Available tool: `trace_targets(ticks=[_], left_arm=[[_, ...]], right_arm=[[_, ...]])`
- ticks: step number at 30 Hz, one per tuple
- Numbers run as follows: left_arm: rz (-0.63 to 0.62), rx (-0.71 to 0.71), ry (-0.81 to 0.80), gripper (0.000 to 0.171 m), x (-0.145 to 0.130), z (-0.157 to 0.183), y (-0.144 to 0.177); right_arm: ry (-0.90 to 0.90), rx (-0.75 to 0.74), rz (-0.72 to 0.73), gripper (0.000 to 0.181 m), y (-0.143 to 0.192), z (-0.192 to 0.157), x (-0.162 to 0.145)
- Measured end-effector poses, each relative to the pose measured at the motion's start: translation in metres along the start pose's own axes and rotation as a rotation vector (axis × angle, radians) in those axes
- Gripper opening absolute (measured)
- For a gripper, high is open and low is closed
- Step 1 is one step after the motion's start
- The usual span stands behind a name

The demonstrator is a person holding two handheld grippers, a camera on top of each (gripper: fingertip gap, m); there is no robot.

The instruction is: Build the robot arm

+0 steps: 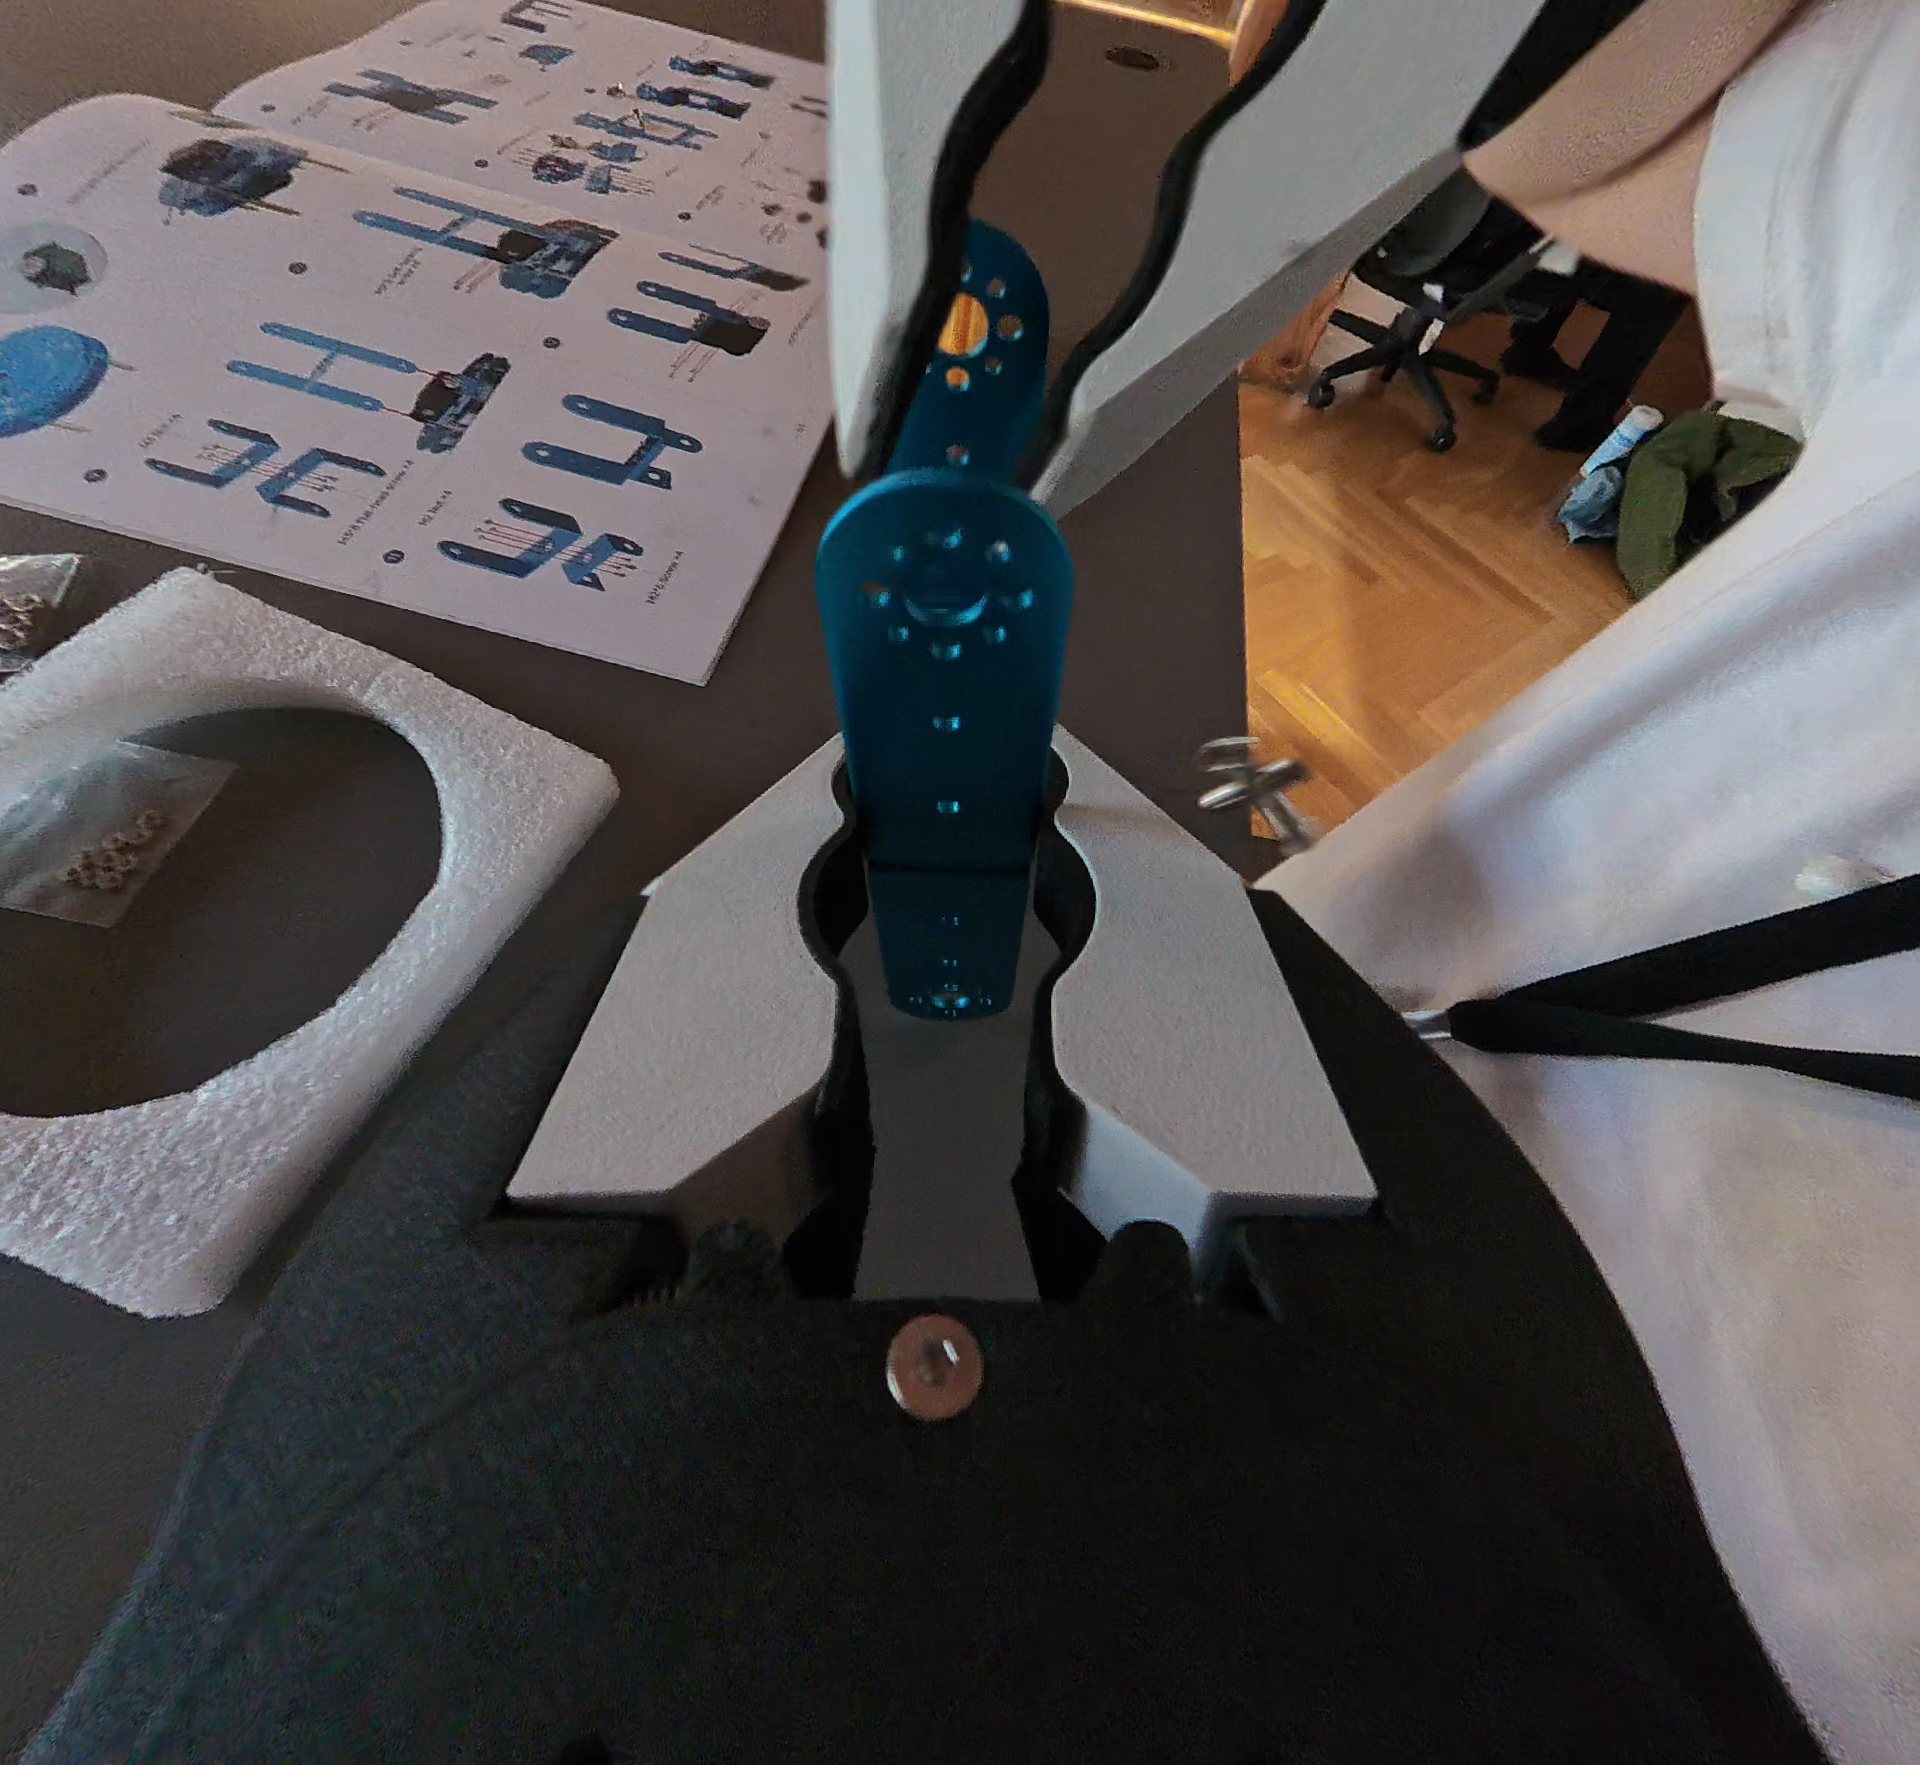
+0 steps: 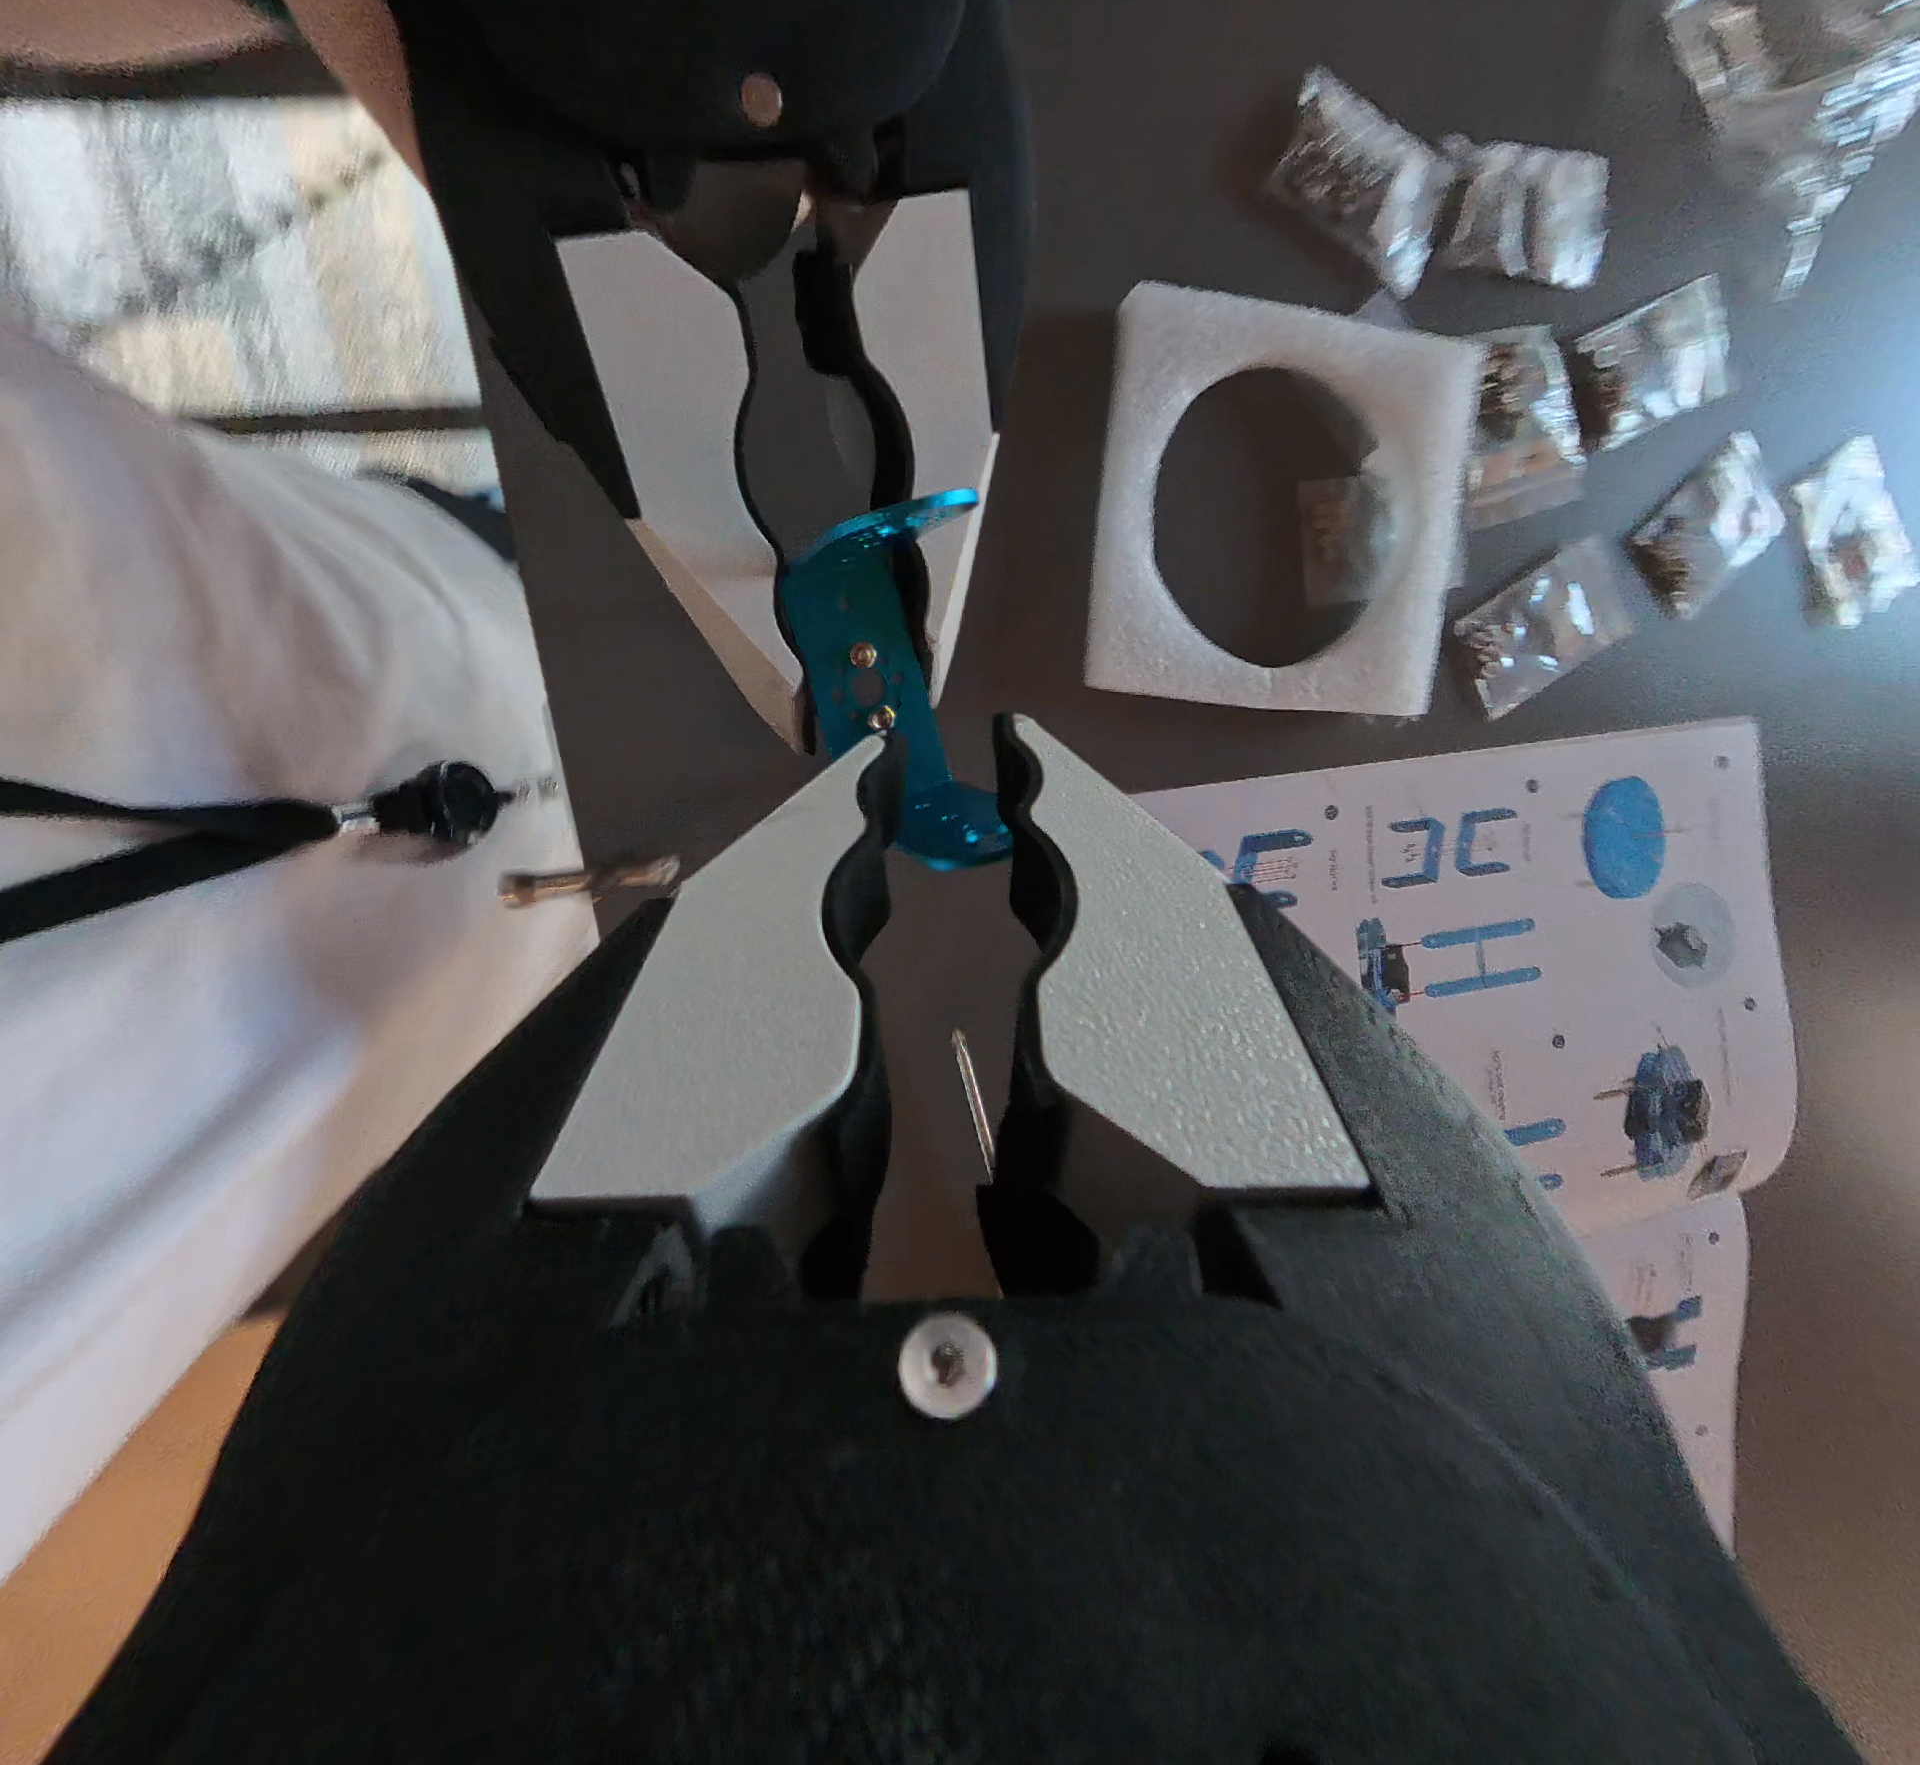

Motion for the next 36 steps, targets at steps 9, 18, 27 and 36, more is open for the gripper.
trace_targets(ticks=[9,18,27,36], left_arm=[[-0.006,0.227,-0.095,0.026,-0.003,-0.022,0.014],[0.010,0.197,0.022,0.026,-0.005,-0.031,0.019],[0.031,0.192,0.021,0.026,-0.006,-0.026,0.016],[0.191,0.235,0.144,0.026,0.022,-0.014,0.023]], right_arm=[[-0.345,-0.151,0.537,0.011,0.035,-0.012,-0.116],[-0.374,-0.476,0.657,0.023,0.027,0.035,-0.145],[-0.620,-0.773,0.799,0.033,0.071,-0.059,-0.160],[-0.987,-0.910,0.669,0.032,0.145,-0.284,-0.327]])
Point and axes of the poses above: each gripper's, where its closed fingertips meet, y back along the fingers, x out of its top, z = x × y across the jaws, the point moved 5 cm from there along y, back along the fingers, and after that the axes turned 2 degrees about -x, right-handed, at the moved point
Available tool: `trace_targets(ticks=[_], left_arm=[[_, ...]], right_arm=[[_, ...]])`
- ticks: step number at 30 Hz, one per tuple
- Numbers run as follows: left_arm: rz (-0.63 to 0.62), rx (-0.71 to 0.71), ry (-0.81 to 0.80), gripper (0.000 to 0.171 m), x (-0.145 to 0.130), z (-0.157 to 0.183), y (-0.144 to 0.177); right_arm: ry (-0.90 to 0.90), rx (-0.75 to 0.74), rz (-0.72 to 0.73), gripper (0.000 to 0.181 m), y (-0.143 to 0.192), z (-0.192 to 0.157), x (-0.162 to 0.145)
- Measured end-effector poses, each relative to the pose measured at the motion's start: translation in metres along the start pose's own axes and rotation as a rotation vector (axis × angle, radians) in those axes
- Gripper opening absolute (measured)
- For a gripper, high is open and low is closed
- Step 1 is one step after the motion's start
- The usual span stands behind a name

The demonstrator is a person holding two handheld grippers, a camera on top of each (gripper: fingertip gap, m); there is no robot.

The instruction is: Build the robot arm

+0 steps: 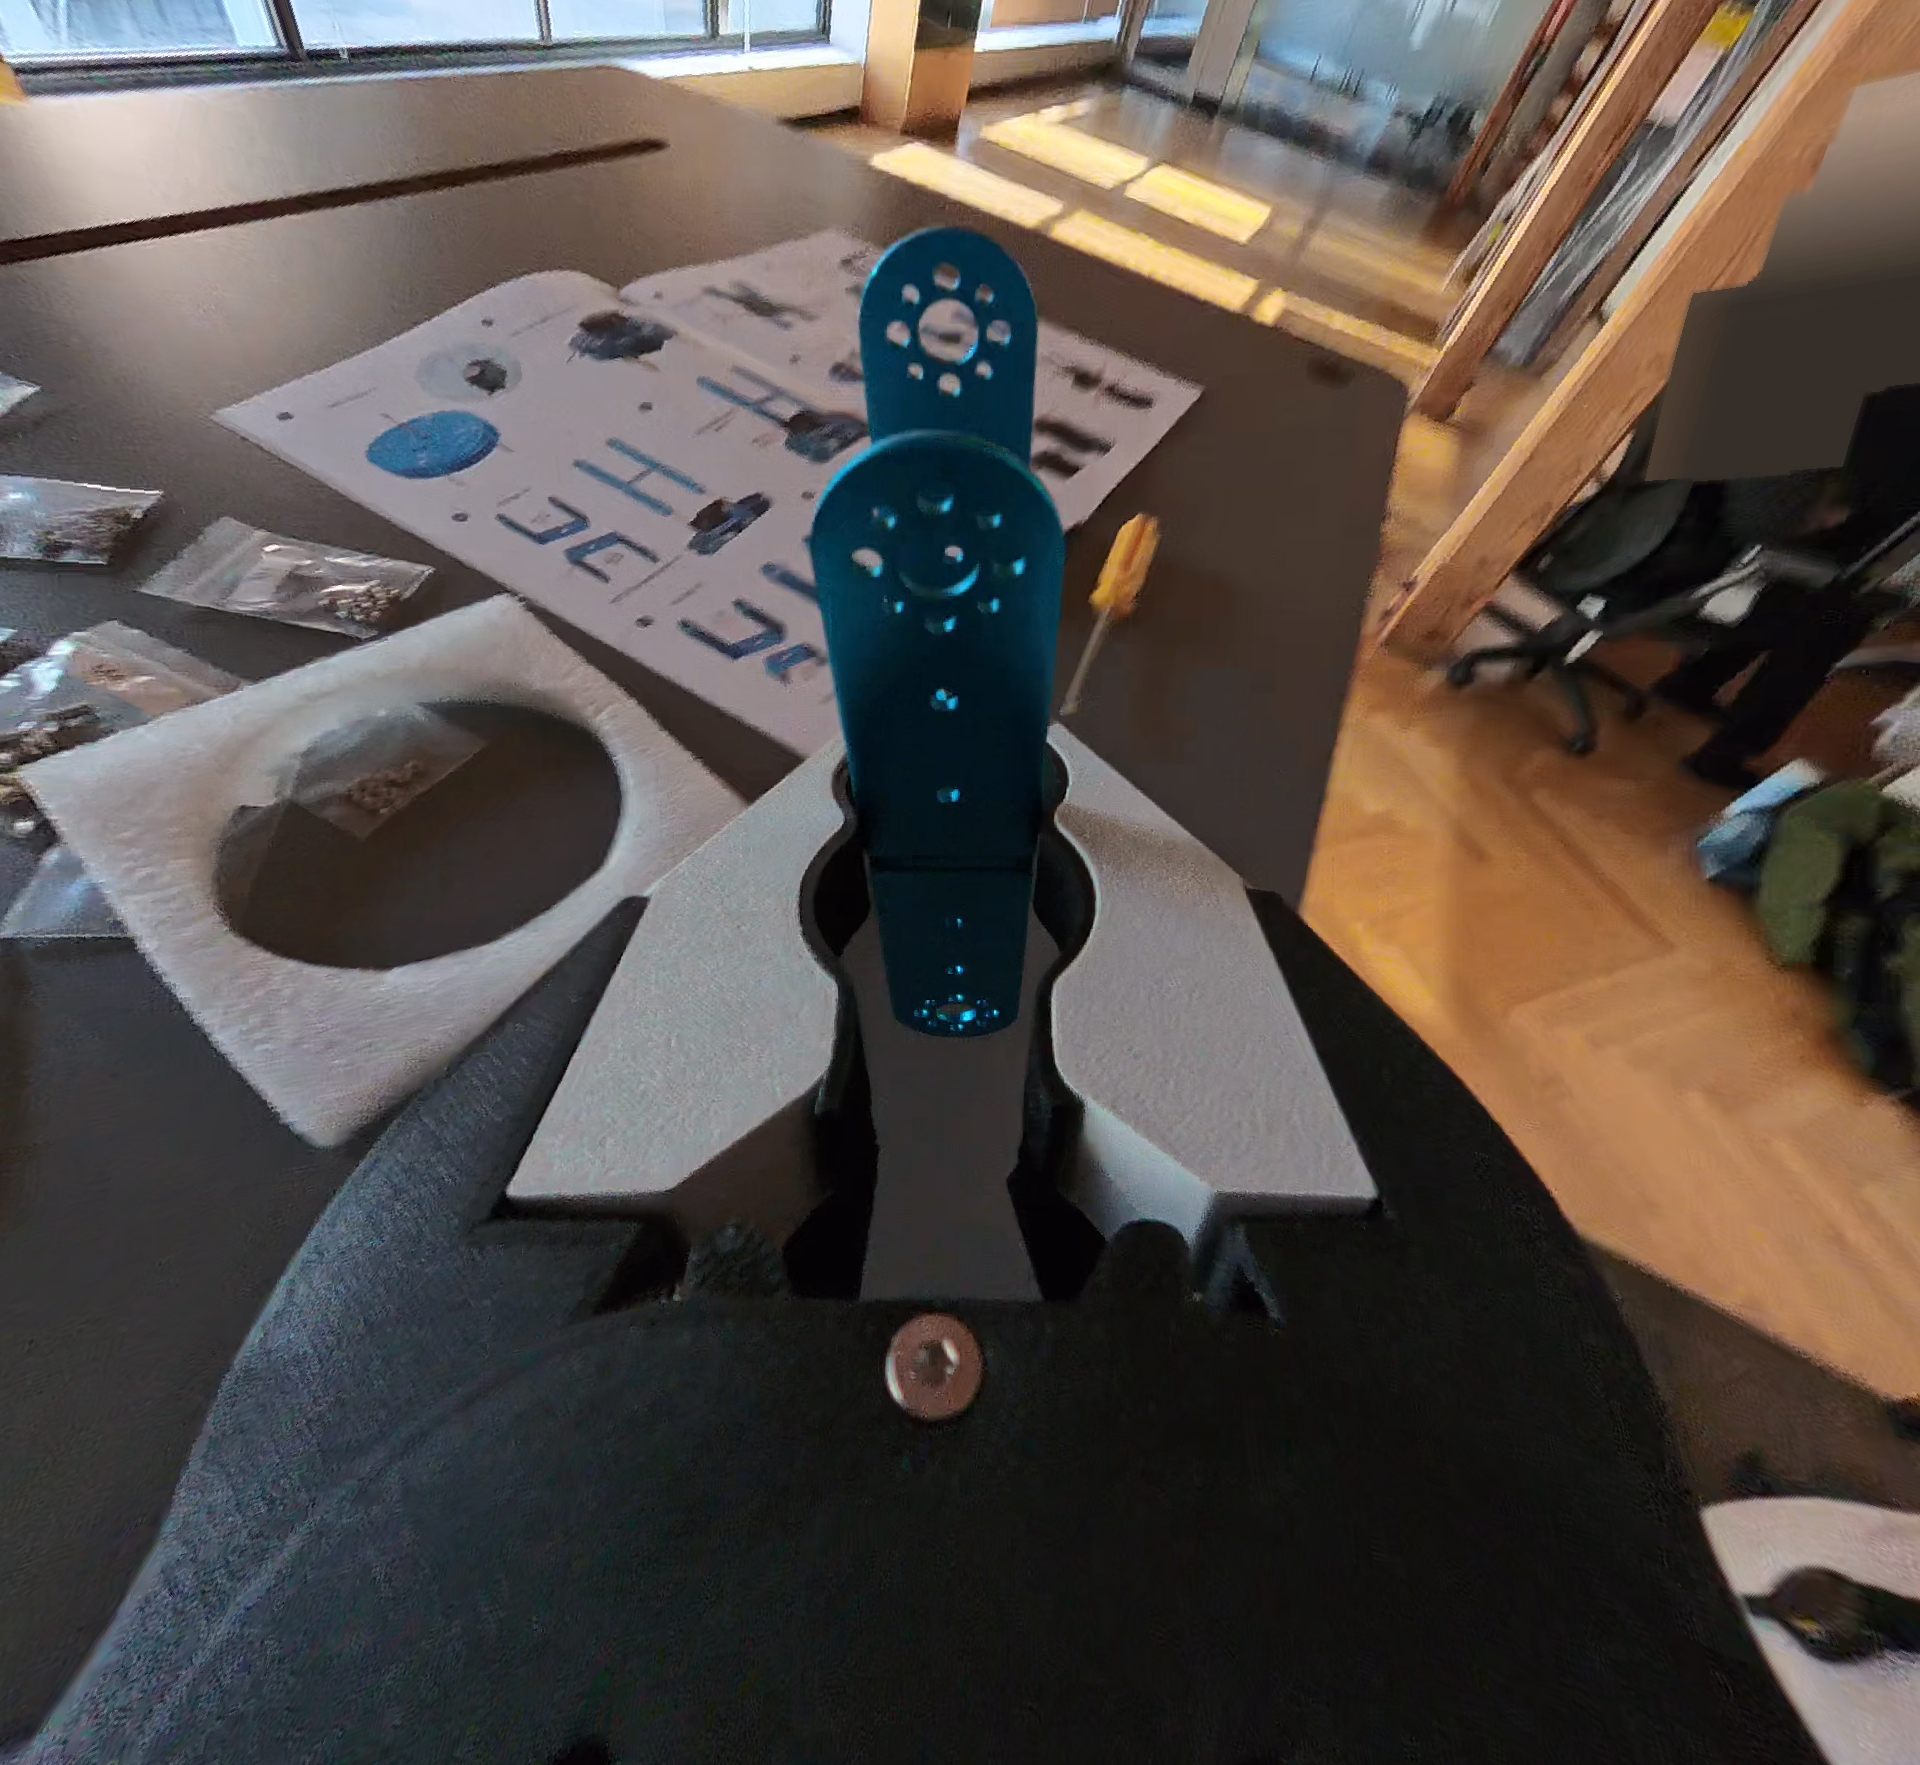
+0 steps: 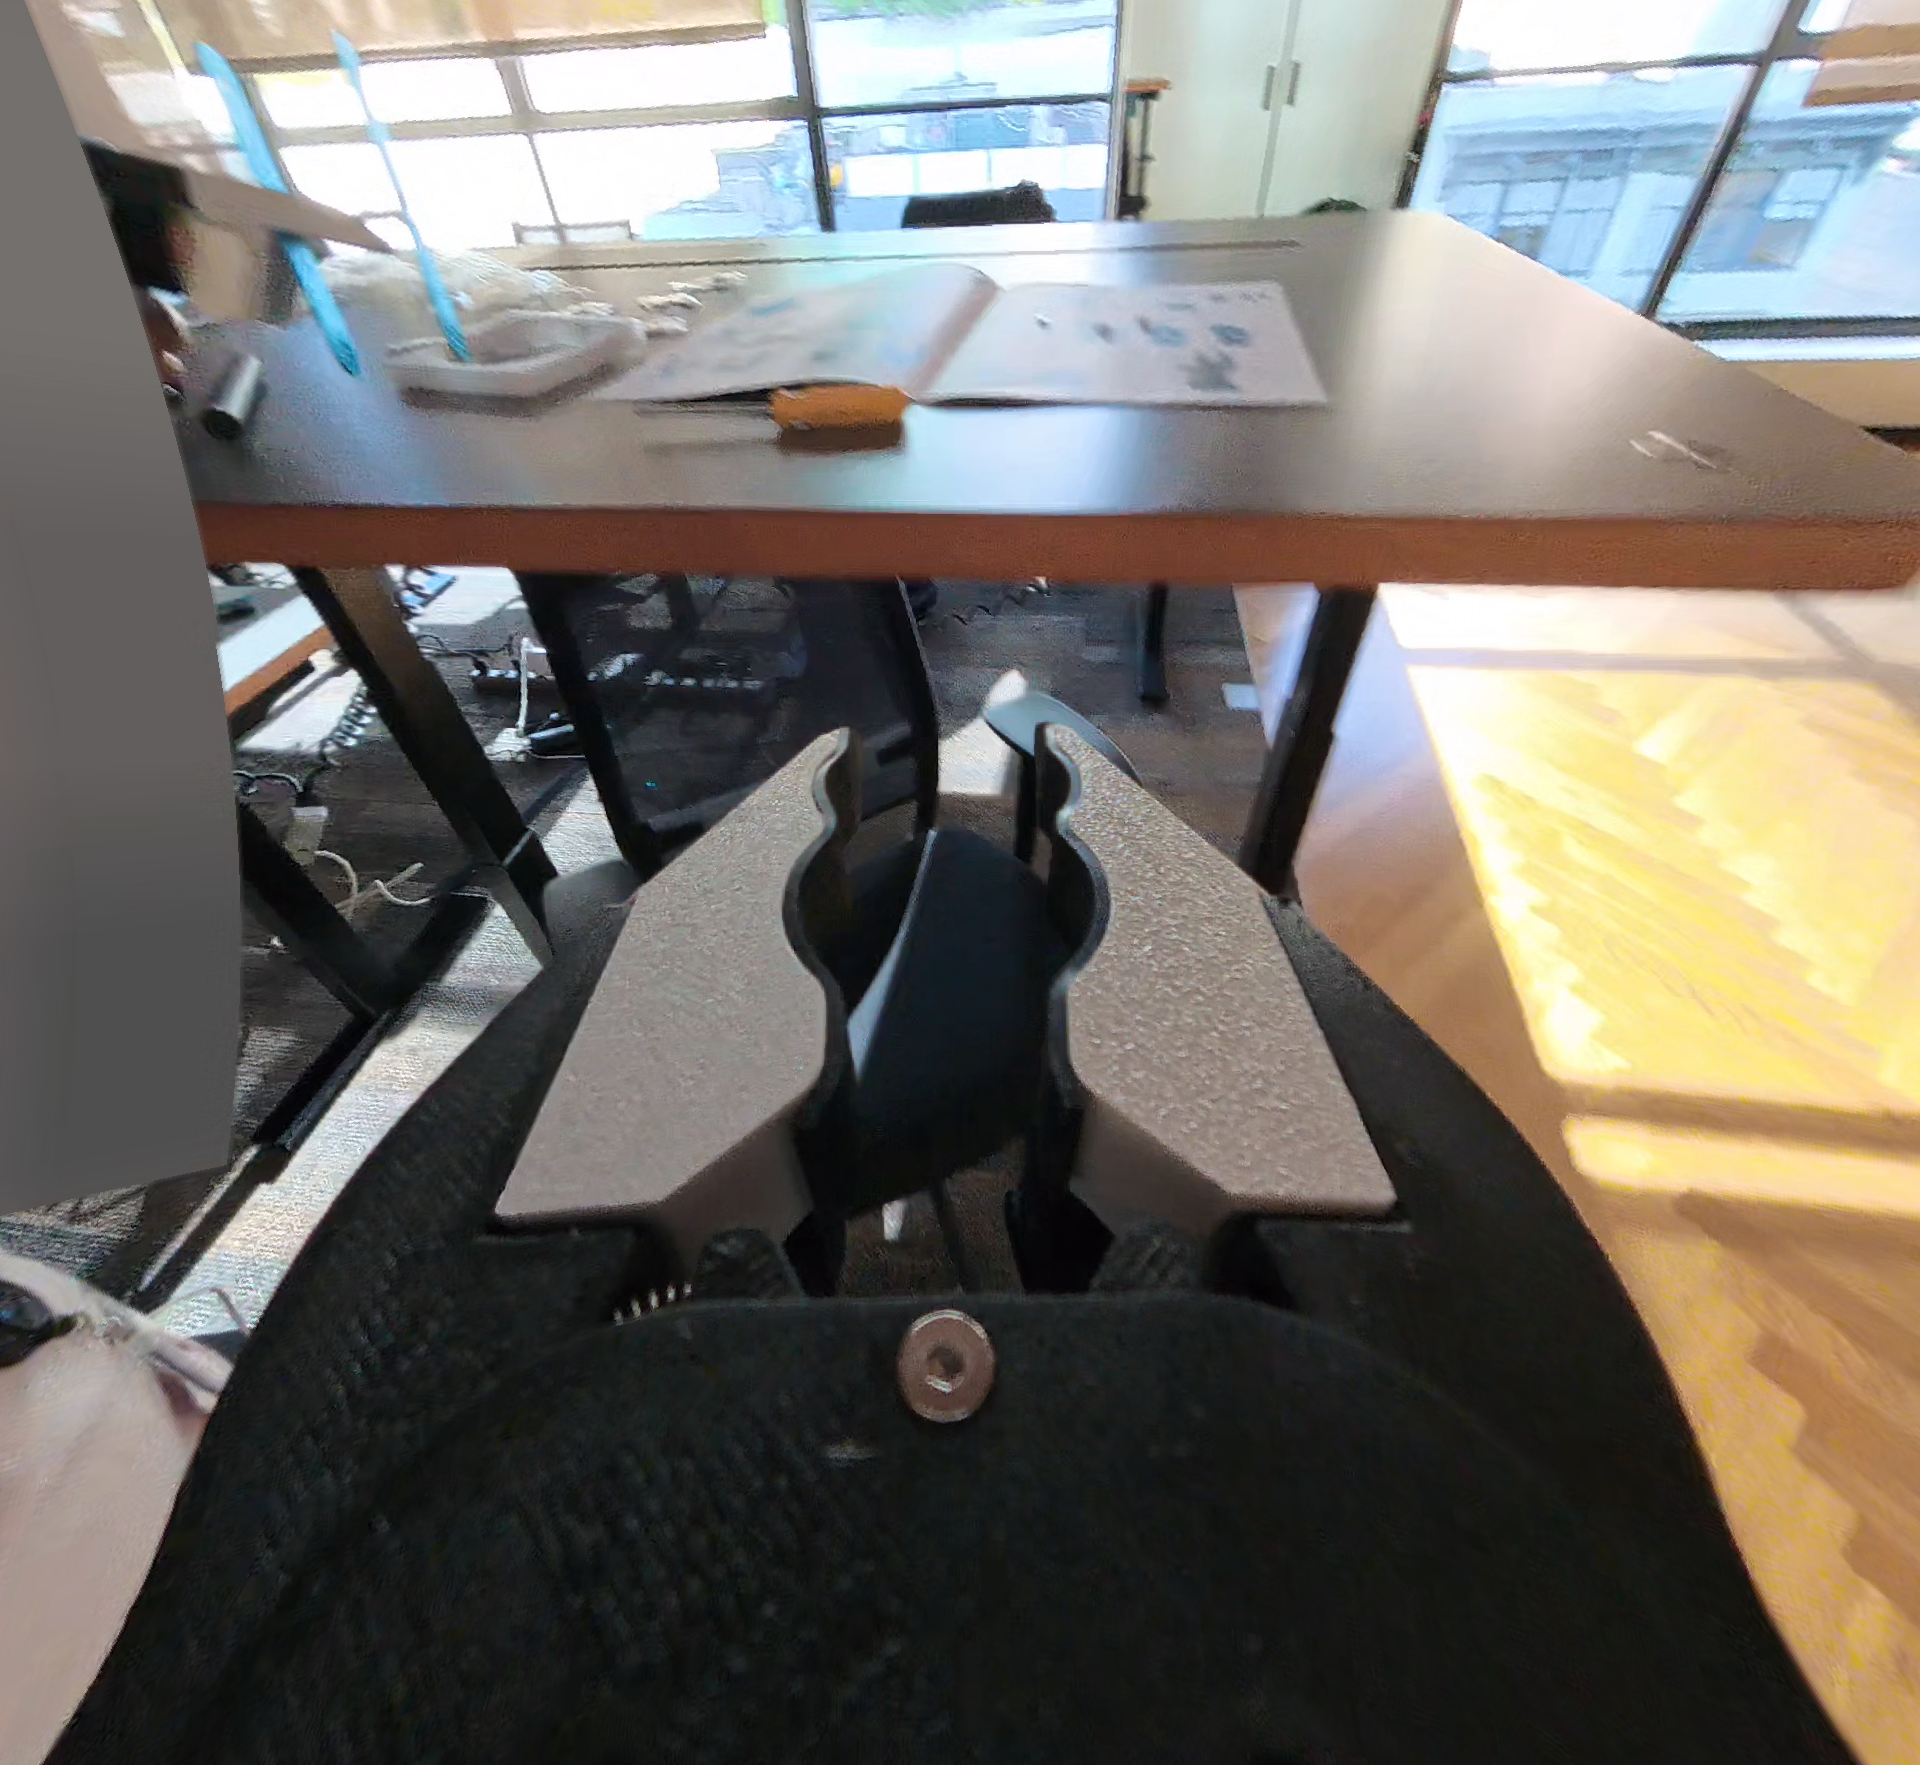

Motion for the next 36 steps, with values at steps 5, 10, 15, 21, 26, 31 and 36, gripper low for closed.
trace_targets(ticks=[5,10,15,21,26,31,36], left_arm=[[0.139,0.049,0.005,0.026,0.032,0.085,0.016],[0.204,0.008,0.022,0.026,0.064,0.193,-0.025],[0.232,-0.076,-0.093,0.026,0.125,0.271,-0.102],[0.260,-0.127,-0.201,0.026,0.173,0.312,-0.244],[0.335,-0.072,-0.210,0.025,0.235,0.305,-0.368],[0.307,-0.005,-0.252,0.026,0.291,0.291,-0.487],[0.309,0.117,-0.215,0.026,0.312,0.278,-0.595]], right_arm=[[-0.116,-0.097,0.005,0.028,0.125,0.100,-0.040],[-0.214,-0.168,-0.037,0.027,0.203,0.189,-0.059],[-0.242,-0.036,0.096,0.044,0.170,0.288,-0.042],[-0.127,0.057,0.175,0.031,0.075,0.432,-0.027],[-0.034,-0.081,0.032,0.022,0.090,0.564,-0.047],[0.010,-0.171,-0.024,0.020,0.082,0.688,-0.068],[0.118,-0.009,-0.042,0.026,-0.043,0.830,-0.061]])
Point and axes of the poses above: each gripper's, where its closed fingertips meet, y back along the fingers, x out of its top, z = x × y across the jaws, the point moved 5 cm from there along y, back along the fingers, and after that the axes turned 2 degrees about -x, right-handed, at the moved point
